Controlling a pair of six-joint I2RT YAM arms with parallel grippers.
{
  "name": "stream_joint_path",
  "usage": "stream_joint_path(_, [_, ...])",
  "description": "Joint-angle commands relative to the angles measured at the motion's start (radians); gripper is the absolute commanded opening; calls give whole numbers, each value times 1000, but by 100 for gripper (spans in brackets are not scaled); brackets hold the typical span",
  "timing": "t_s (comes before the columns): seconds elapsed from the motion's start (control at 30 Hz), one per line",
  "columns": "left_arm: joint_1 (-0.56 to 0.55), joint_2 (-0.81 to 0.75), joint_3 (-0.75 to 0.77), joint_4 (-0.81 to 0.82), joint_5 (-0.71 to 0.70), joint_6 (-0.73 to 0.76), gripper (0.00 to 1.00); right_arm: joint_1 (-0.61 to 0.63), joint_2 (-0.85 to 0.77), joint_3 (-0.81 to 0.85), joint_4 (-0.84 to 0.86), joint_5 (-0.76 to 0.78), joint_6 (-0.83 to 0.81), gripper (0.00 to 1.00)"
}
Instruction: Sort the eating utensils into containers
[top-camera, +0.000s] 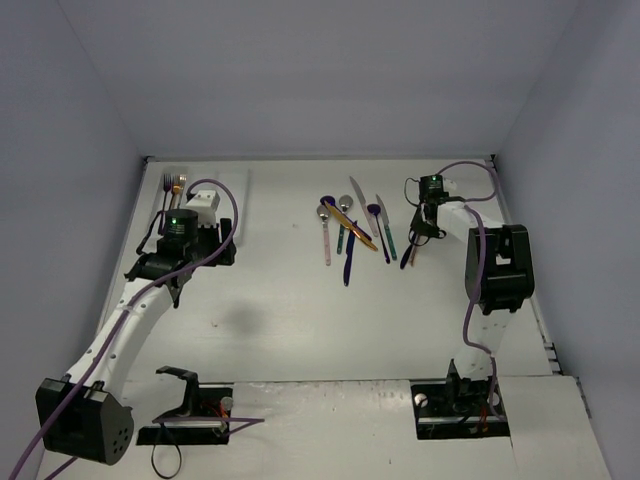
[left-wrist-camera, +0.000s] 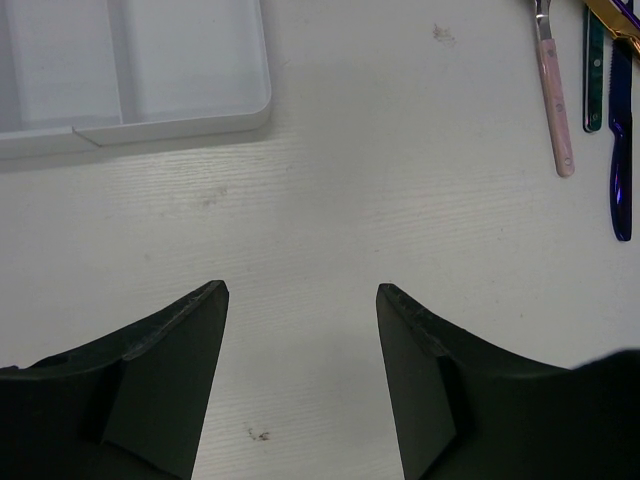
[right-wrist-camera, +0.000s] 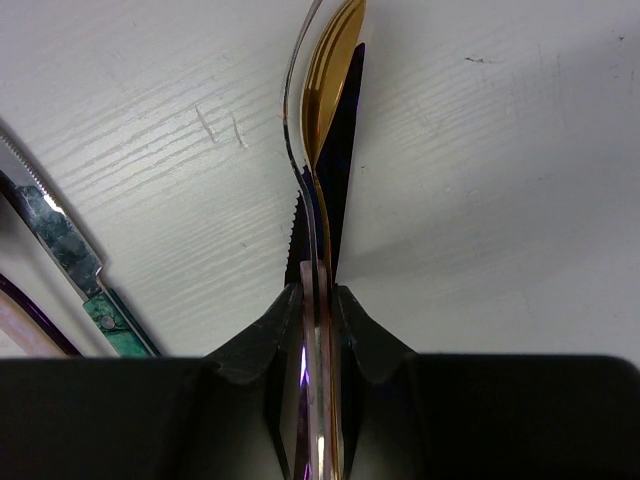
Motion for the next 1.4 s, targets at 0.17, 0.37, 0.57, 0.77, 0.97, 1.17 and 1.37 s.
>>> stream_joint_path(0.17, [-3, 4, 56, 55, 16, 11, 58, 37, -37, -1, -6, -28, -31, 21])
stream_joint_path(0.37, [-2, 3, 55, 55, 19, 10, 58, 63, -71, -11, -6, 25, -44, 32])
stream_joint_path(0.57, [-2, 6, 55, 55, 21, 11, 58, 62, -79, 1, -9, 78, -37, 34])
stream_joint_path(0.77, [-2, 7, 55, 55, 23, 9, 58, 62, -82, 28, -12, 100, -58, 36])
stream_joint_path(0.97, [-2, 5, 54, 54, 22, 10, 58, 63, -74, 58, -14, 65, -95, 34])
stream_joint_path(1.17, [-3, 7, 55, 54, 23, 9, 58, 63, -44, 81, -11, 3, -97, 28])
stream_joint_path(1.37, [-3, 6, 55, 54, 23, 10, 58, 61, -9, 99, -11, -14, -84, 24])
